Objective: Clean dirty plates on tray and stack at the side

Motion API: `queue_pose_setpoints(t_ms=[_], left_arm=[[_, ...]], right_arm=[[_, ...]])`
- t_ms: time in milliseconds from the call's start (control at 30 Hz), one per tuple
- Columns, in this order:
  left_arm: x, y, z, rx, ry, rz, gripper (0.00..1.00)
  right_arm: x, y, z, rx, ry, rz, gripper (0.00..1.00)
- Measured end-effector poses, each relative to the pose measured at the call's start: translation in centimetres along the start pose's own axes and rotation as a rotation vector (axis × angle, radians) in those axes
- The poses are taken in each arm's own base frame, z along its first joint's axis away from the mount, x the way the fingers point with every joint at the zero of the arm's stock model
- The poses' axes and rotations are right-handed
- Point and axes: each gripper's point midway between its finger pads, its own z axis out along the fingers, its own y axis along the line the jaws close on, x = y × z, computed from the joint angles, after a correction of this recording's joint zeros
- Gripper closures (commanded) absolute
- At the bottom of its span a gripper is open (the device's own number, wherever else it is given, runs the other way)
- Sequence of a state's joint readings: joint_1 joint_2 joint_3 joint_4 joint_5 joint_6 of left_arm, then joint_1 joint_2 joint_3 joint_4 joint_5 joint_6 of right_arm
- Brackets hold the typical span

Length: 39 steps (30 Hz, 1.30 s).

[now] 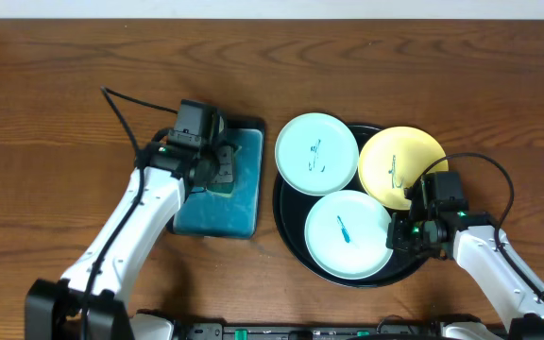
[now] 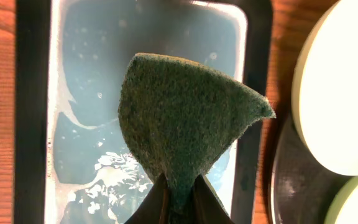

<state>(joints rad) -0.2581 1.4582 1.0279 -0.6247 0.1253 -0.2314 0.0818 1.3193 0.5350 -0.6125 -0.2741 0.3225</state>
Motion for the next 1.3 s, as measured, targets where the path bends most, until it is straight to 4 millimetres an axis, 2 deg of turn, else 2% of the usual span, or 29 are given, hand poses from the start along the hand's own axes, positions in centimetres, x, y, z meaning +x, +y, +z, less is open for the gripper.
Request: queue_pose_setpoints(t_ms=[133,500,933,1067,1300], left_arm=[[-0.2,-0.2,-0.7,0.009,-0.019,0.002,0.93],[-1.0,-0.6,-0.5,0.029,-0.048,0.003,0.93],[1.5,0.4,4.4,-0.021,0.114,-0.067,0.92],[2.1,-0.2,5.0,-0.019,0.139,-0.059,0.92],[3.5,-2.6,5.8,0.000,0.173,0.000,0.93]], right_arm=[[0.0,0.0,0.0,-0.002,0.000,0.000,0.99],[0.0,0.1,0.0,-0.003,0.000,0.000,0.99],[0.0,0.1,0.0,-0.004,-0.001,0.003,0.99],[0.0,0.1,0.0,-0.004,-0.001,0.003,0.99],[0.0,0.1,0.0,-0.004,-0.001,0.003,0.99]])
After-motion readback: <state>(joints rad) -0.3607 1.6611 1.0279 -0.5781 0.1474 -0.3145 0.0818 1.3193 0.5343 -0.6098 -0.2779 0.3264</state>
